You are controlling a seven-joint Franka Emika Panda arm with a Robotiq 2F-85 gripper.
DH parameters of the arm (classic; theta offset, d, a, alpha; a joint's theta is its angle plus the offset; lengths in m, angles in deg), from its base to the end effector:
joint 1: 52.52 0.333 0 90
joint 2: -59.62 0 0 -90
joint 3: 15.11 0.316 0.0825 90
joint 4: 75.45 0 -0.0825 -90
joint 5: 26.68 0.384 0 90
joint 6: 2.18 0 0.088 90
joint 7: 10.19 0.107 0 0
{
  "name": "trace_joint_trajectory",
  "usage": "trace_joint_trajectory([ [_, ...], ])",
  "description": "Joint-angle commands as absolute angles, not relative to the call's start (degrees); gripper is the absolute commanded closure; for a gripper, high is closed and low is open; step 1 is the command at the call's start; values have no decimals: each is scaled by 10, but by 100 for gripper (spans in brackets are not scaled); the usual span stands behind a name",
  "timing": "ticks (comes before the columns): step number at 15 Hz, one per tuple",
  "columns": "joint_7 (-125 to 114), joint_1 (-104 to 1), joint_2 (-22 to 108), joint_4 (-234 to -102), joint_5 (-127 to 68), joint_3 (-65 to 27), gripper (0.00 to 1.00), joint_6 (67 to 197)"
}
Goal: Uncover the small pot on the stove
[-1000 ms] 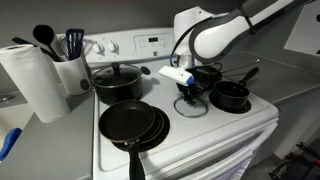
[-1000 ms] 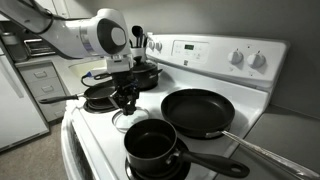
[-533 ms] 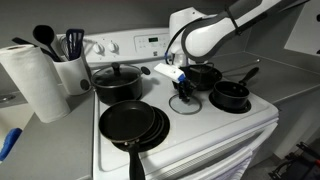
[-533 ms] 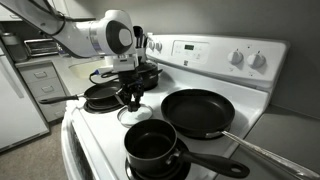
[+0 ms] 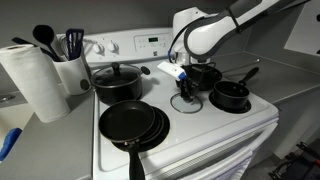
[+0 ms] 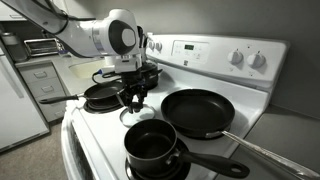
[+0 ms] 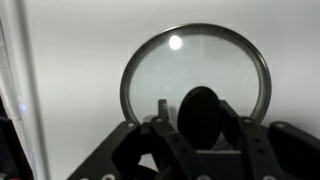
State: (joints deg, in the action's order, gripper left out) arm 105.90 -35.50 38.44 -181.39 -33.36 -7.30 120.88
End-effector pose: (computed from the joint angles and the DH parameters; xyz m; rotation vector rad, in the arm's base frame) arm 0.5736 0.2544 0.3209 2.2065 -2.1254 0.0327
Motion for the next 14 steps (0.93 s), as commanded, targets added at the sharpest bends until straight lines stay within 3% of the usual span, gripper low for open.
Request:
trace_joint_trajectory([
  [1,1056,-358,431,-1862,-310,-75,15,1213],
  [3,1052,-359,461,-1880,-307,-73,1,1213],
  [4,1051,-360,478,-1889,-308,-72,0,1214],
  [14,941,-374,638,-1936,-348,-51,0,1143],
])
